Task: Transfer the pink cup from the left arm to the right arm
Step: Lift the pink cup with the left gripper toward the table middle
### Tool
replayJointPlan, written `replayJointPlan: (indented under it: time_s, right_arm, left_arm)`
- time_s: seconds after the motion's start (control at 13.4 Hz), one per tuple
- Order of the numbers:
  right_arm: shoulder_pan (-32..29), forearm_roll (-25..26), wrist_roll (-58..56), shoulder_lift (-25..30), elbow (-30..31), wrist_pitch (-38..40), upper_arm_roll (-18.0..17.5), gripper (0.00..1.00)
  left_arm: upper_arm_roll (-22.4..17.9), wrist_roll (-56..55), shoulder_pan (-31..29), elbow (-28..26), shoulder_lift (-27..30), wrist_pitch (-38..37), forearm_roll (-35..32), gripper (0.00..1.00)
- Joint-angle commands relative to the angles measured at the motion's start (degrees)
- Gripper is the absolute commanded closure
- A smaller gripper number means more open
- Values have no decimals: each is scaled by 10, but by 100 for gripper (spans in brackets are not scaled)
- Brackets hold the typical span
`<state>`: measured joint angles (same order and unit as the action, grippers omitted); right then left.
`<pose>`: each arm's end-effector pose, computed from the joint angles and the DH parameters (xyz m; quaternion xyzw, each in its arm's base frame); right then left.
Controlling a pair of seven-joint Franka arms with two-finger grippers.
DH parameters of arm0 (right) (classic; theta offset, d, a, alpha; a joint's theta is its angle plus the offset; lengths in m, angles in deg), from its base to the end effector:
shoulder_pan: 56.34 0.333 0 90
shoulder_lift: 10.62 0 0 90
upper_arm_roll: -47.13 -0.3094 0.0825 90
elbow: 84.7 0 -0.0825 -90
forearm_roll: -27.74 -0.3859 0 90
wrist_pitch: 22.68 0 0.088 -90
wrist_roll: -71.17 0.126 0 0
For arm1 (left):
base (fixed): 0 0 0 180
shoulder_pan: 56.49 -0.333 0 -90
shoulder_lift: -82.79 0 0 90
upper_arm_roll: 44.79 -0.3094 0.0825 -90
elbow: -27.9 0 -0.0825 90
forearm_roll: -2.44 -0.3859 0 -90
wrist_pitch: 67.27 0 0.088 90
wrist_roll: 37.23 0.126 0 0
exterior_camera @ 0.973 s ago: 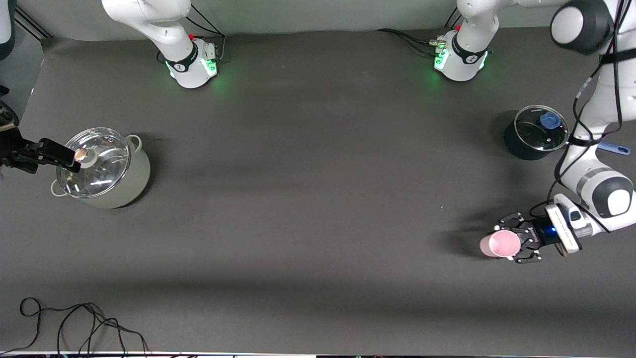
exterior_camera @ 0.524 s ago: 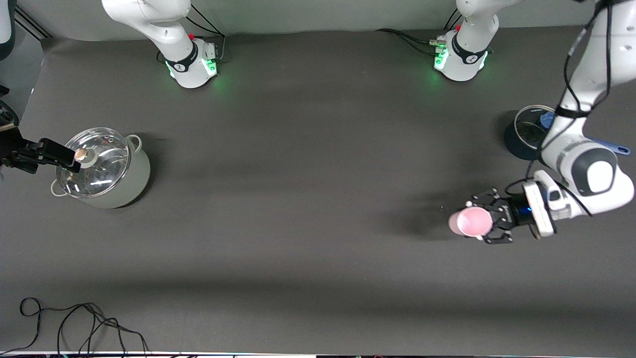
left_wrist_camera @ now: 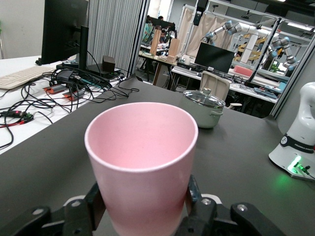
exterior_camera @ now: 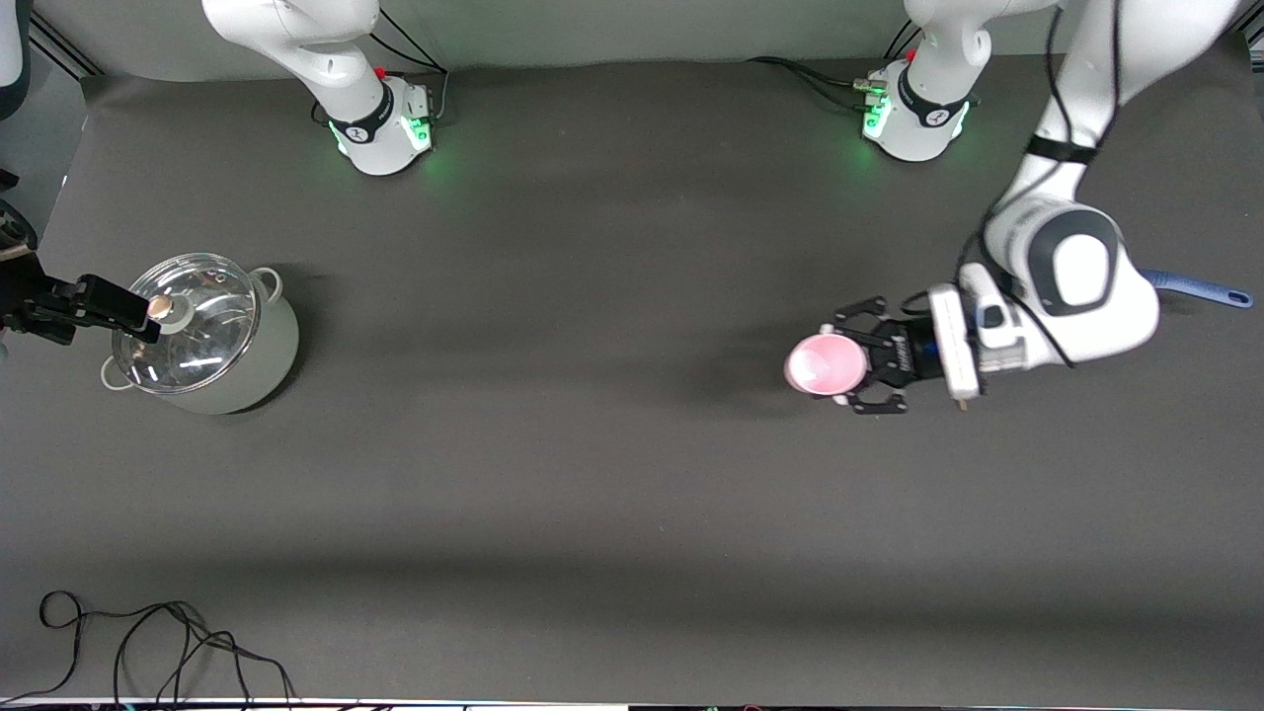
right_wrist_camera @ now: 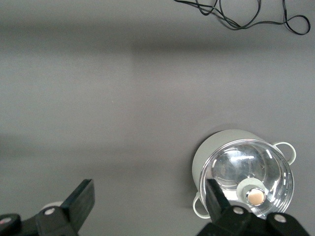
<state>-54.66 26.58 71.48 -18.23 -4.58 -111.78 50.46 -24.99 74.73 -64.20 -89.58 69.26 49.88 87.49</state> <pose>0.5959 -0.0122 0.6027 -0.9998 0.0165 -0.0121 0.0061 0.5699 -0.1894 0.3435 0.6627 -0.4493 0.3907 0.4543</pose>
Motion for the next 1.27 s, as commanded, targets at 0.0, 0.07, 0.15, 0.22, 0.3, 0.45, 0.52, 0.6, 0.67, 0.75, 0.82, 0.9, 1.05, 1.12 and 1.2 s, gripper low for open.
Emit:
replayJointPlan:
  time_s: [0.0,0.07,0.15,0.22,0.3,0.45,0.52,0.6,0.67,0.75,0.82,0.9,1.05,1.12,1.2]
  right_arm:
    - [2,-12,-10,-3,-9,1,4,0]
    - [2,-11,-10,-3,-9,1,4,0]
    - [2,-12,-10,-3,-9,1,4,0]
    - [2,-11,-10,-3,-9,1,4,0]
    - [2,-11,-10,-3,-9,1,4,0]
    - [1,-11,-11,-3,-9,1,4,0]
    - [1,-11,-11,-3,-9,1,5,0]
    - [1,-11,-12,-3,-9,1,5,0]
    - [1,-11,-12,-3,-9,1,5,0]
    - [2,-11,-12,-2,-9,1,5,0]
    - [2,-11,-12,-1,-9,1,5,0]
    - [2,-11,-12,0,-10,1,5,0]
    - [2,-9,-14,6,-12,2,5,0]
    - [2,-7,-14,5,-11,2,5,0]
    - [2,-7,-14,6,-8,8,4,0]
  left_arm:
    - [-5,-18,77,-31,60,92,71,71]
    - [-4,-36,108,-32,75,131,91,71]
    - [-5,-68,133,-32,90,154,93,71]
    - [-4,-90,153,-32,102,175,94,71]
    - [-4,-110,177,-32,112,200,95,71]
    - [-3,-138,218,-30,122,248,97,71]
    - [1,-140,238,-28,124,283,107,71]
    - [2,-140,261,-27,125,317,121,71]
    - [2,-141,283,-22,124,347,129,71]
    - [2,-141,306,-17,123,384,131,71]
    - [2,-141,321,-15,123,405,131,71]
    - [2,-143,327,-8,124,411,132,71]
    - [8,-162,328,4,124,411,131,71]
    - [9,-163,328,8,124,411,131,71]
    - [11,-164,328,9,124,411,131,71]
